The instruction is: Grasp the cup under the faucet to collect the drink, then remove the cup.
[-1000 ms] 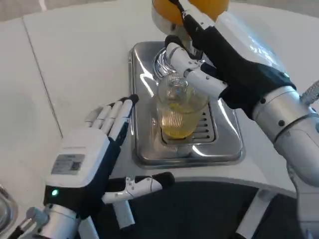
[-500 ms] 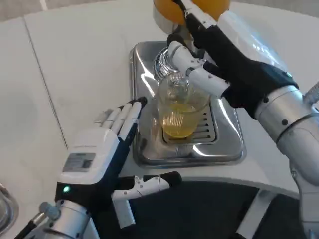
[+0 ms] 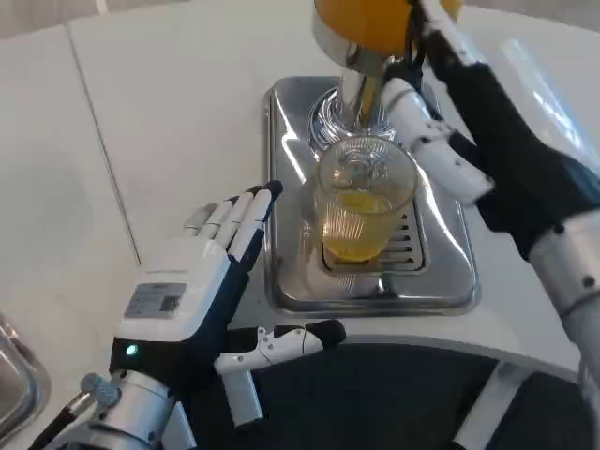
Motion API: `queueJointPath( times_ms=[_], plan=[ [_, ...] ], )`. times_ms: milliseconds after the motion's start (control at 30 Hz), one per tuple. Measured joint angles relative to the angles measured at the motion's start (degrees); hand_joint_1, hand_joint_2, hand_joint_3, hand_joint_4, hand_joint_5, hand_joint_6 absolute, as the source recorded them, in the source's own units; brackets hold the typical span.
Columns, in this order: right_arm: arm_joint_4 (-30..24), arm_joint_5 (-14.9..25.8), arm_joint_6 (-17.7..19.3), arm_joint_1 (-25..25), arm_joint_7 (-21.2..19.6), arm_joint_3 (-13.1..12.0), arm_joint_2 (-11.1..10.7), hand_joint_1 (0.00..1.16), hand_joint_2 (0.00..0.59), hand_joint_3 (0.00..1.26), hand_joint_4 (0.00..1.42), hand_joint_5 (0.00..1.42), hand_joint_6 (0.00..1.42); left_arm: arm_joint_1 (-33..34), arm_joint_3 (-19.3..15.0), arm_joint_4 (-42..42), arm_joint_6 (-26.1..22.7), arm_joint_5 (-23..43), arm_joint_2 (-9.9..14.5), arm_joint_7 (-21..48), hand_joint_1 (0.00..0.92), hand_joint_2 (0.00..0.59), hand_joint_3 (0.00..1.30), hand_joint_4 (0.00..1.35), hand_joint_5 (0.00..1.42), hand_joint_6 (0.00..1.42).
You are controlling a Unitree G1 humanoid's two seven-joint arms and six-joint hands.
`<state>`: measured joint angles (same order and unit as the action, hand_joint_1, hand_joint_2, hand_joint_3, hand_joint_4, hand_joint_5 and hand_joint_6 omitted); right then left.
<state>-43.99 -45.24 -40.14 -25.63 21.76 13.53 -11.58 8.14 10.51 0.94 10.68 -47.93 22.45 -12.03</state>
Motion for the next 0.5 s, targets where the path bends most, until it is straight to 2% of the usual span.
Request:
queueJointPath(
  times_ms=[67, 133, 233, 367, 500],
  plan=[
    [-1.05, -1.3, 0.01, 2.27, -2.12, 0.14, 1.5, 0.0, 0.586, 0.0, 0.0, 0.0, 0.0, 0.07, 0.1, -0.04, 0.0, -0.01, 0.0, -0.02, 0.006, 0.033, 0.0, 0.0, 0.05, 0.06],
    [-2.1, -3.21, 0.11, 5.27, -5.24, 0.42, 4.01, 0.0, 0.586, 0.0, 0.0, 0.0, 0.0, 0.14, 0.12, -0.2, 0.0, 0.0, 0.0, -0.03, 0.006, 0.034, 0.0, 0.0, 0.04, 0.06],
    [-2.72, -4.56, 0.6, 8.04, -7.19, 0.88, 5.72, 0.0, 0.586, 0.0, 0.0, 0.0, 0.0, 0.49, 0.18, -0.54, 0.0, 0.02, 0.0, -0.03, 0.007, 0.035, 0.0, 0.0, 0.04, 0.06],
    [-3.56, -4.84, 3.55, 9.88, -7.57, 1.16, 5.9, 0.0, 0.586, 0.0, 0.0, 0.0, 0.0, 1.34, 0.46, -1.35, 0.0, 0.02, -0.02, -0.13, 0.008, 0.035, 0.0, 0.0, 0.04, 0.06],
    [-4.11, -4.81, 7.82, 11.47, -6.78, 0.55, 3.61, 0.0, 0.586, 0.0, 0.0, 0.0, 0.0, 2.87, 1.24, -2.93, -0.02, 0.03, -0.11, -0.56, 0.008, 0.035, 0.0, 0.0, 0.04, 0.06]
  ],
)
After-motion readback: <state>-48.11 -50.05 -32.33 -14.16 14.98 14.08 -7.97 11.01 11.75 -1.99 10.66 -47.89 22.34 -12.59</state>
